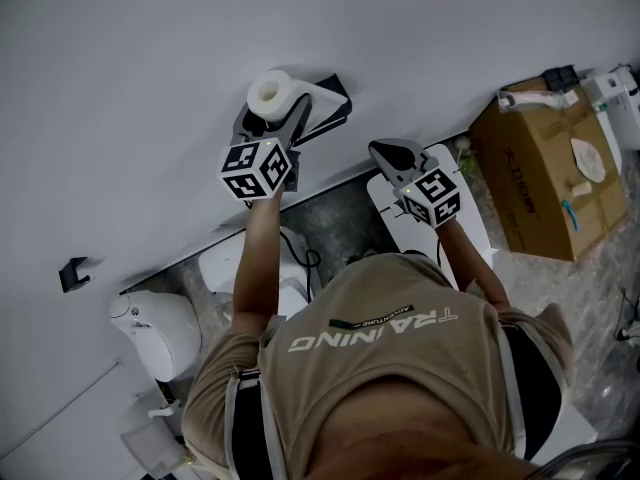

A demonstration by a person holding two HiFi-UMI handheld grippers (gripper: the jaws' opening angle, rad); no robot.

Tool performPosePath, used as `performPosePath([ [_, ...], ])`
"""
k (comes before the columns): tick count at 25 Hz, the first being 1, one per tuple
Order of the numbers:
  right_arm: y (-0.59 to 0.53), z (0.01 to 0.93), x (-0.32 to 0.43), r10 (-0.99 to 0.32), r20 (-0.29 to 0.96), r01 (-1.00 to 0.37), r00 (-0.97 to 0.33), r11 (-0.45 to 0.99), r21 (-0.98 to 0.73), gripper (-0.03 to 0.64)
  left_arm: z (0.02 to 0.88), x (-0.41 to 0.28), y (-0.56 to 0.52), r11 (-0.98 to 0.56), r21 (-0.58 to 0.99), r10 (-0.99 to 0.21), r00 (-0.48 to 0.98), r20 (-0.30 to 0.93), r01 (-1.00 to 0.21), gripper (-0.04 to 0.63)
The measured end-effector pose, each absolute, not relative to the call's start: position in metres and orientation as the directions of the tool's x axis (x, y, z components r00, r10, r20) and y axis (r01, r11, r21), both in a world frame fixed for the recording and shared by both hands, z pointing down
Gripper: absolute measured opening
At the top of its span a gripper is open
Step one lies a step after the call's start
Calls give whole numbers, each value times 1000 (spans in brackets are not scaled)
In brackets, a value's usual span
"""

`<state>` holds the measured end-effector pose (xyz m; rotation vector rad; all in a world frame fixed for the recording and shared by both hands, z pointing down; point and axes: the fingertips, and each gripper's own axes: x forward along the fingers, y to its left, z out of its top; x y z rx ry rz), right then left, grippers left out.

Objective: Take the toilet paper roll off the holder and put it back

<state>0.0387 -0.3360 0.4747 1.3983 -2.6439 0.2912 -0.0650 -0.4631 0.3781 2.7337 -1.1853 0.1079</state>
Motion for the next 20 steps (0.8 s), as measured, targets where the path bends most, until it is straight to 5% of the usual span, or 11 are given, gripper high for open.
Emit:
performPosePath([
  [20,-352,484,50,-791,220,-821,-570,556,-131,11,403,-58,-476,-620,-41,-774,602,196,-784,402],
])
